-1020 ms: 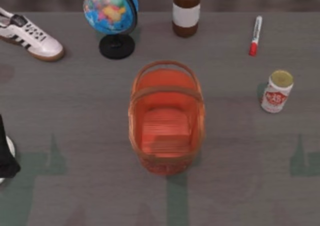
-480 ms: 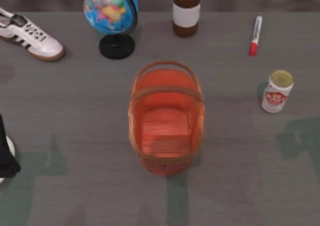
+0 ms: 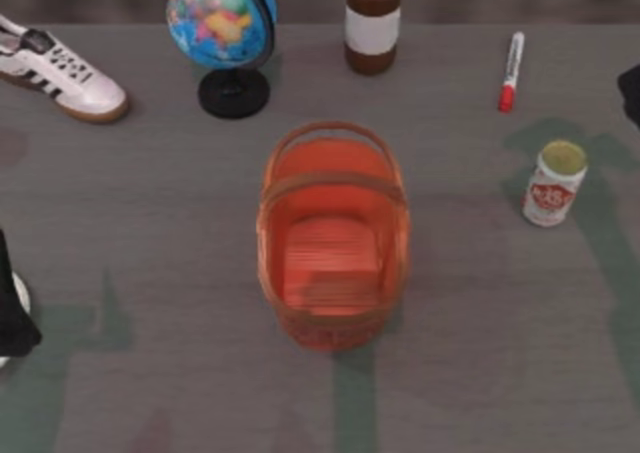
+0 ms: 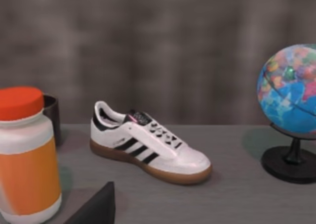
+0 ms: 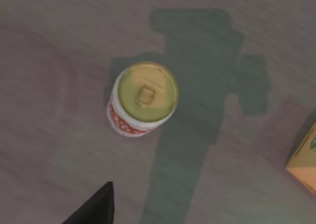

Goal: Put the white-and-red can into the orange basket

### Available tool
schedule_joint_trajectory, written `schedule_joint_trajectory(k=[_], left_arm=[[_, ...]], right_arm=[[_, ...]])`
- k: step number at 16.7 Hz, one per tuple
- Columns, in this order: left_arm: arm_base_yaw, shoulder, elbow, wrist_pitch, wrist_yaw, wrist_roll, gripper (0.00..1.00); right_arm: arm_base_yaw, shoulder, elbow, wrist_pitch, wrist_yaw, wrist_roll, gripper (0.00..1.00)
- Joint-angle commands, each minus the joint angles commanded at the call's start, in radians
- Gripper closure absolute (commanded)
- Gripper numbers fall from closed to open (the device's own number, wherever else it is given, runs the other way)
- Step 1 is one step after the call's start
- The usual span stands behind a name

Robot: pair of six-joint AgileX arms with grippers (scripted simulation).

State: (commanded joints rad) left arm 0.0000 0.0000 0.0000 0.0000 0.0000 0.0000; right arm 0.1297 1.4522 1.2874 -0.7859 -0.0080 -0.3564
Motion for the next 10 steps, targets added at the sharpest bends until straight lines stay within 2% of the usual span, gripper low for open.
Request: schedule_joint_trajectory(k=[5,10], left_arm=[[0.000,0.000,0.000,0.000,0.000,0.000,0.00],[0.000,0.000,0.000,0.000,0.000,0.000,0.00]], right_arm=[[0.039,0.498,0.417,-0.246,0.000,-0.109,0.00],[0.062,0.795,0.645,-0.417,0.009,-0.180,0.00]])
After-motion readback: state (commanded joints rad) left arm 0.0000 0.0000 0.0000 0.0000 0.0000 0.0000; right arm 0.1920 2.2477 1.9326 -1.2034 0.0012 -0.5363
